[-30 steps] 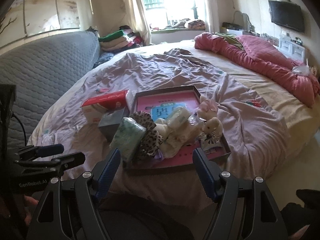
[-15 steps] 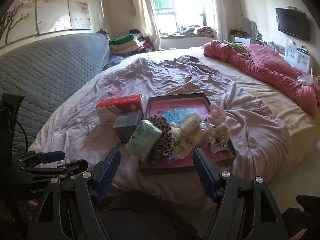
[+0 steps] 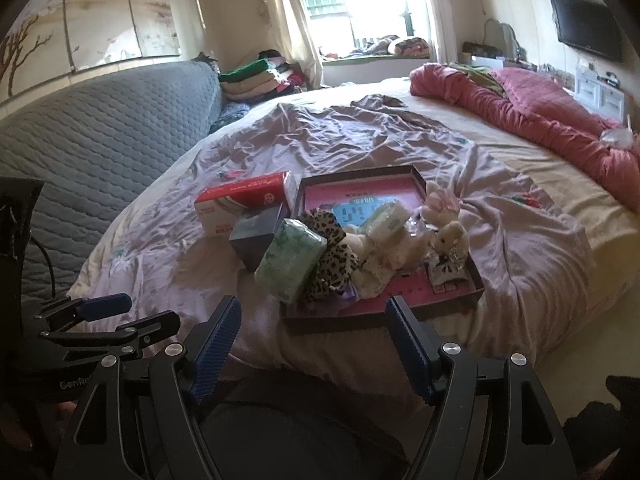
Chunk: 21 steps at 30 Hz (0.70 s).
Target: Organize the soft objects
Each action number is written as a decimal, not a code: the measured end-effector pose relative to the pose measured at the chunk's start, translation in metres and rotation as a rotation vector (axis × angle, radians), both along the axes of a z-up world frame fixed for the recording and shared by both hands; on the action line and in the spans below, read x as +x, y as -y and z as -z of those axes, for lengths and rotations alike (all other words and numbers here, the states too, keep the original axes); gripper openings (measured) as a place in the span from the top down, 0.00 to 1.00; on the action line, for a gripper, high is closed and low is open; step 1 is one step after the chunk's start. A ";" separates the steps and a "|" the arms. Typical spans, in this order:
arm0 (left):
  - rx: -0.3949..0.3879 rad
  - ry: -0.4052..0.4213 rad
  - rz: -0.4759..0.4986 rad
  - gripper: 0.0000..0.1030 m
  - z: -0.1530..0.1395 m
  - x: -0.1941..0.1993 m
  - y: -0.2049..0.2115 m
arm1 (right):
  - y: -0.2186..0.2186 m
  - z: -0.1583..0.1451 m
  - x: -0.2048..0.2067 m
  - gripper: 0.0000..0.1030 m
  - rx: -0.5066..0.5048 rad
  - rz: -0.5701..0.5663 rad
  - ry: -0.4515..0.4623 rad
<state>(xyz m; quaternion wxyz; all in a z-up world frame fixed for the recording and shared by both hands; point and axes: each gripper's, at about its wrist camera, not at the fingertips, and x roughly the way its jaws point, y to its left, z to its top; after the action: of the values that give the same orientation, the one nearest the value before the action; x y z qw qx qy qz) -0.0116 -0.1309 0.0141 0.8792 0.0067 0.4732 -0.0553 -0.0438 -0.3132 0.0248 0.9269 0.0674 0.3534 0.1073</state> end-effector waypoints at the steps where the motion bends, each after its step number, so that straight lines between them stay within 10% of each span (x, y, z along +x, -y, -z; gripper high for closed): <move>1: 0.000 -0.003 0.001 0.30 0.001 0.000 0.000 | 0.000 0.001 0.000 0.26 -0.001 0.000 -0.001; 21: -0.005 -0.029 -0.003 0.30 0.005 0.002 -0.003 | -0.003 0.000 -0.001 0.26 -0.007 -0.014 0.005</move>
<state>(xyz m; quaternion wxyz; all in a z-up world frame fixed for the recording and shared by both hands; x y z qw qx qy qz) -0.0098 -0.1282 0.0087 0.8723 0.0029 0.4858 -0.0556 -0.0447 -0.3102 0.0243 0.9272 0.0612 0.3518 0.1129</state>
